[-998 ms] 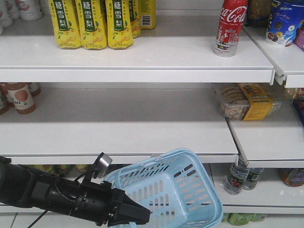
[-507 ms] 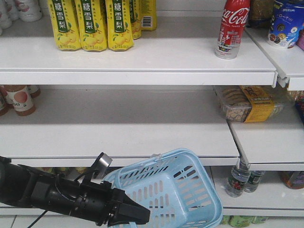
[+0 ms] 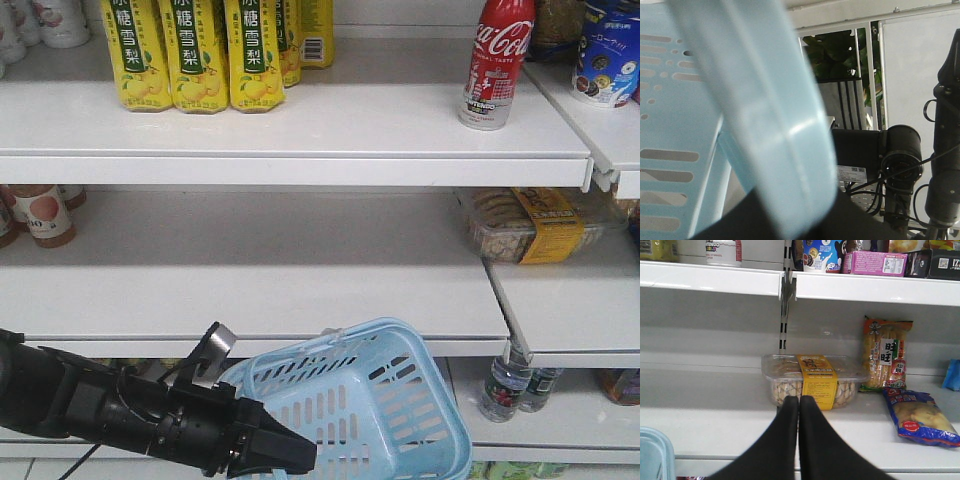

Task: Place coke in basket with both arms
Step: 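Approach the Coca-Cola shelf with the basket in the left gripper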

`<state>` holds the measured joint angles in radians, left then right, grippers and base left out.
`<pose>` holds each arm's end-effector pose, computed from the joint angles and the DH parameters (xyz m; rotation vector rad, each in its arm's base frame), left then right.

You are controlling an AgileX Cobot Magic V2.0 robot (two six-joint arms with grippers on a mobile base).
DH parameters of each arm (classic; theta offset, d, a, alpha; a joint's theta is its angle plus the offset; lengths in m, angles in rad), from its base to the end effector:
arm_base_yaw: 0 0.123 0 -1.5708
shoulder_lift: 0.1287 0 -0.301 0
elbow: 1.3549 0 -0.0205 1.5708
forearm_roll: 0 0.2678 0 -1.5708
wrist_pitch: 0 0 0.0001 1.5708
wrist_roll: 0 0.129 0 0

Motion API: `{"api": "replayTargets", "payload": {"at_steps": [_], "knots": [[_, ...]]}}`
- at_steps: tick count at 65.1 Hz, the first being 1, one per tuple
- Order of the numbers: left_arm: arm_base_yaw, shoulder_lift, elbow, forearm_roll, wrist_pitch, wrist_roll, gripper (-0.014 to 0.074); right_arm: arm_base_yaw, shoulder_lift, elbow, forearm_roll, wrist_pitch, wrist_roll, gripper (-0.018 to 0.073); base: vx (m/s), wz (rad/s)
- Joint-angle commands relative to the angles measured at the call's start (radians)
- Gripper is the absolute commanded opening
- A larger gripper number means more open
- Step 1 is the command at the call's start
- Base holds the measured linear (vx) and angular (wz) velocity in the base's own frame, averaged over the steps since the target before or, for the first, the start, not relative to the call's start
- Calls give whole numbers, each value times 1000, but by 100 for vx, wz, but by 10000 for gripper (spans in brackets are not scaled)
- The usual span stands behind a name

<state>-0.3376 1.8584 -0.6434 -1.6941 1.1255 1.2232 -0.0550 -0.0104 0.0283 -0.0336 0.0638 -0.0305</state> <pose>0.2370 -0.2057 0.1212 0.1918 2.5232 -1.7709 0.0957 -0.0055 0.1981 -0.0054 1.5660 -0.0953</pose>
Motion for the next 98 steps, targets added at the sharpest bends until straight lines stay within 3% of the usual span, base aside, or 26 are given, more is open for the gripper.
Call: {"api": "replayTargets", "payload": {"at_steps": [1,98], "knots": [[-1,-47,-13,-86,108,14,-6,-3,-18,11,-4,-71,-5,-9,3,1],[-1,-47,-13,-86,108,14,-6,-3,-18,11,-4,-71,-5,-9,2,0]]}}
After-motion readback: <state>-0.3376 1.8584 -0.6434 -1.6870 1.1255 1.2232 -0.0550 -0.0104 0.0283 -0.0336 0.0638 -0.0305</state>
